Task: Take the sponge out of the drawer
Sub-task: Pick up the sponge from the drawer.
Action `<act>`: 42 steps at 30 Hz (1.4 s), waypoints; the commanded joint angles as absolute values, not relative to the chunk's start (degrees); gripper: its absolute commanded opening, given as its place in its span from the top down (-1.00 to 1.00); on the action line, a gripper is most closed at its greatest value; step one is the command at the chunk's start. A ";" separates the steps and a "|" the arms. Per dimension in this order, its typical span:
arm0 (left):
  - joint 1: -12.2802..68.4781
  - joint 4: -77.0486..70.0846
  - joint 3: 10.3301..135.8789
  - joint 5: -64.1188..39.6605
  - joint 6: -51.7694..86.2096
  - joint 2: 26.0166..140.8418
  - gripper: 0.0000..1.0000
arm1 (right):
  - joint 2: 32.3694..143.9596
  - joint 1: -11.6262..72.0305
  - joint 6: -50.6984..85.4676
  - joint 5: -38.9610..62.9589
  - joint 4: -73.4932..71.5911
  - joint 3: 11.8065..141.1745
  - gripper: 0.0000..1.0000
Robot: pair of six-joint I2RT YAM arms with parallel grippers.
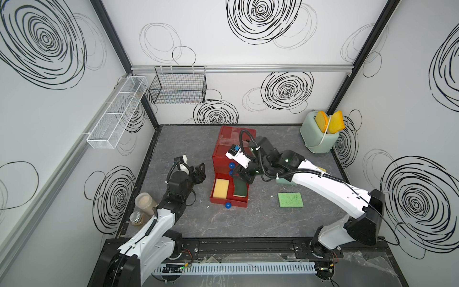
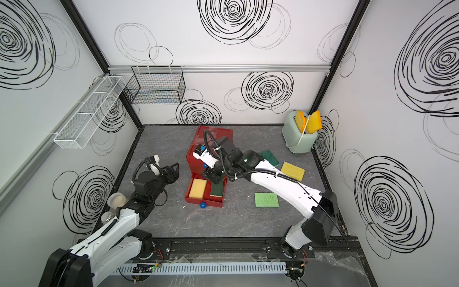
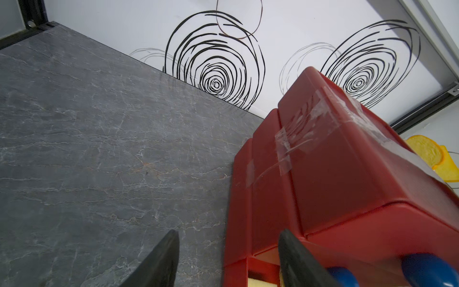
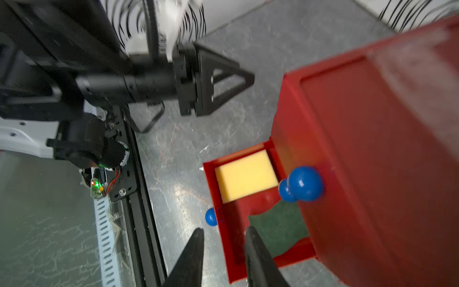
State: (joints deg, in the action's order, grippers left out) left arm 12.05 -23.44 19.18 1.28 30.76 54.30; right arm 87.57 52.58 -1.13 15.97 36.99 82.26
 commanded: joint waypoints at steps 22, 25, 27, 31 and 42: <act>7.29 -47.09 14.26 -15.52 27.60 64.06 -0.36 | 105.46 56.27 13.13 7.98 19.66 72.61 0.02; 7.17 -47.46 13.80 -15.98 27.60 64.12 -0.36 | 107.61 55.95 14.52 8.07 17.57 72.49 0.04; 7.16 -47.37 13.76 -16.00 27.60 64.10 -0.36 | 108.85 55.77 15.66 7.92 16.33 72.38 0.04; 7.21 -47.80 13.56 -15.91 27.69 64.05 -0.35 | 110.07 55.26 17.04 8.33 13.80 72.17 0.04; 7.13 -47.90 12.95 -15.42 27.77 63.14 -0.35 | 111.05 53.45 16.96 5.93 13.47 70.85 0.05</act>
